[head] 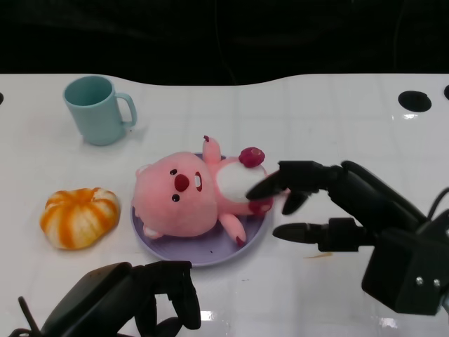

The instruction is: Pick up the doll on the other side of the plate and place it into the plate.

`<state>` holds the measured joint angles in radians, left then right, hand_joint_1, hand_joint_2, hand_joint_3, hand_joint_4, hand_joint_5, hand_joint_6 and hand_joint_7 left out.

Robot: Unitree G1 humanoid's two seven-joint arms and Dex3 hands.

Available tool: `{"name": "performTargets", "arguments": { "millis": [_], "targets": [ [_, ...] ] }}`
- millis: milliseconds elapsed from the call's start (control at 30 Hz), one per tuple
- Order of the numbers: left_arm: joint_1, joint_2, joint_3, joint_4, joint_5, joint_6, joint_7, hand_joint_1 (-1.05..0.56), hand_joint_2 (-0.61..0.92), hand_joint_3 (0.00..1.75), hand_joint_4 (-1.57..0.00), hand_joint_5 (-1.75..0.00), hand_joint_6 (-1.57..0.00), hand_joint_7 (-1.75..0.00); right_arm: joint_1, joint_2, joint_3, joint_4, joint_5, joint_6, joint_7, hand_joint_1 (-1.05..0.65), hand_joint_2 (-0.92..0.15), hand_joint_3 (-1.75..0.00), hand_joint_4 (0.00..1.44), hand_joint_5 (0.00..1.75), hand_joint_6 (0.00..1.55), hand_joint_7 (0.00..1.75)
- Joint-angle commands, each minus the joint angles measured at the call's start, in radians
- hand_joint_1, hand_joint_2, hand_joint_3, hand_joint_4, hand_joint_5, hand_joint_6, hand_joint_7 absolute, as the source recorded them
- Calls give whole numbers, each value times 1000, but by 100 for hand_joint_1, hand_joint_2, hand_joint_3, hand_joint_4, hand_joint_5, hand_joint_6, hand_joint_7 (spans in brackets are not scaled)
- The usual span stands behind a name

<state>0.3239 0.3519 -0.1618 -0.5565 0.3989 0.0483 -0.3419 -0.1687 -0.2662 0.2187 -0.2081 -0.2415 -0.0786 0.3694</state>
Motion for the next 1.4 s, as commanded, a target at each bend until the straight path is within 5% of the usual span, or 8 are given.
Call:
{"name": "performTargets", "arguments": {
  "millis": [33, 233, 367, 533, 833, 1400],
  "targets": [
    [0, 11, 6, 5, -6, 6, -2, -19, 60, 101, -68, -164, -66, -136, 46, -40, -42, -74, 41, 45, 30, -16, -91, -17, 59, 150, 60, 106],
    [-1, 12, 5, 8, -14, -2, -1, -17, 60, 102, -70, -160, -67, -136, 123, -107, -91, -192, 83, 161, 98, -10, -78, -52, 79, 174, 78, 111],
    [-2, 14, 9, 7, -17, 2, -4, -17, 59, 103, -70, -160, -67, -136, 176, -136, -113, -256, 99, 188, 119, -3, -52, -102, 83, 160, 84, 109],
    [1, 17, 18, 12, -21, -12, 2, -17, 58, 103, -70, -160, -67, -135, 218, -158, -109, -257, 79, 168, 115, 2, -36, -131, 89, 159, 92, 112],
    [11, 13, 28, 7, -22, -11, 8, -19, 62, 97, -67, -165, -66, -135, 215, -155, -84, -148, 25, 95, 76, -2, -34, -133, 86, 174, 82, 144],
    [21, -6, 47, 34, -33, -63, 45, -18, 62, 98, -66, -165, -67, -132, 182, -141, -55, 1, 20, -51, 63, -9, -32, -136, 88, 175, 79, 149]
  ]
}}
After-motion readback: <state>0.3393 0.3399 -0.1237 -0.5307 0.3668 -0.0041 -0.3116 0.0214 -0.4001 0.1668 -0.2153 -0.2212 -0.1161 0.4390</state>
